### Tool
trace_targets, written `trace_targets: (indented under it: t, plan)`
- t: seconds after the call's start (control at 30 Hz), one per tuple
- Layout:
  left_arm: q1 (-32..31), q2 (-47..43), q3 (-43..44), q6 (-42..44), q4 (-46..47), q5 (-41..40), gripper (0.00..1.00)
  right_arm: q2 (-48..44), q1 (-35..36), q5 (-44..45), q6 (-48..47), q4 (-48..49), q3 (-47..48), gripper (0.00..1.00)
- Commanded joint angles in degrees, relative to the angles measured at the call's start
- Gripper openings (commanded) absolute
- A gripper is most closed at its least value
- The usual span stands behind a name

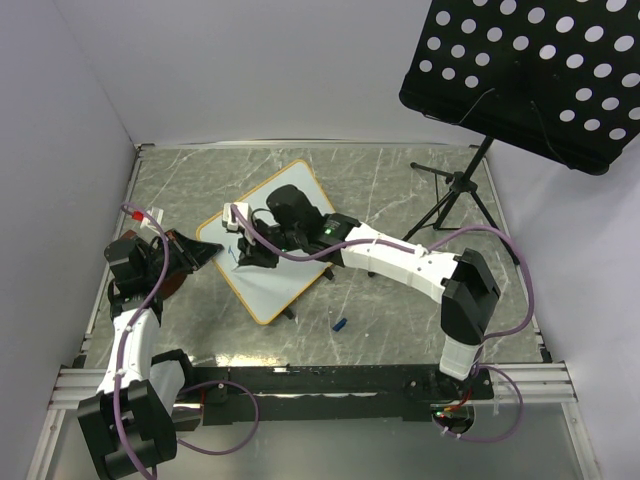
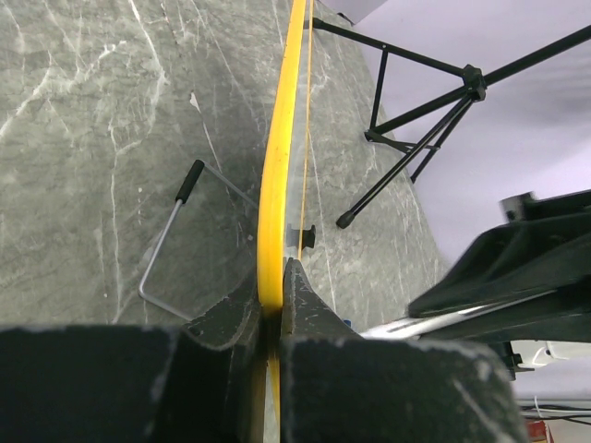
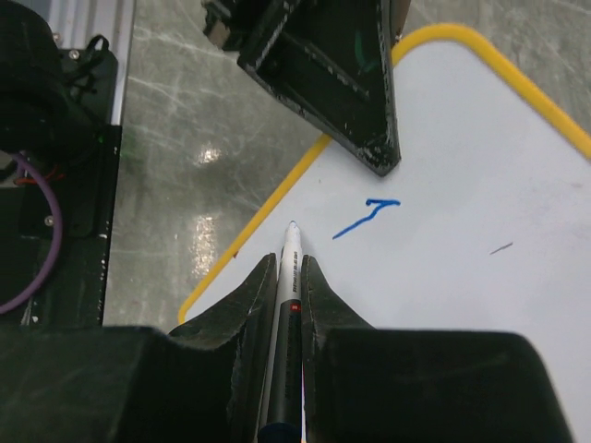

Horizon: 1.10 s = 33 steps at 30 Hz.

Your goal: Write a sentence on the whiteboard

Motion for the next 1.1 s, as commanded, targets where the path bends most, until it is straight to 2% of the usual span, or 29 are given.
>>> trace_targets:
  t: [0.0,0.17,0.4,1.07]
  plan:
    - [0.0,-0.56,0.66,5.27,4.23,0.25,0.01,-0.39,0.03,-0.06,1.88,1.34,5.87,0.0]
    - [0.0,-0.65,0.75,5.27,4.41,0.33,0.01,-1.89,-2.43,-0.76,2.93,0.81,6.85,0.0]
    - [0.0,-0.3,0.57,4.92,4.76,0.69,0.01,-2.16,-4.98,0.73,2.58,3.01,2.55,0.0]
    - [0.0,-0.29,0.48,4.65,5.2,1.13,0.01,1.36,-4.9,-1.46,2.76,1.96,3.95,0.0]
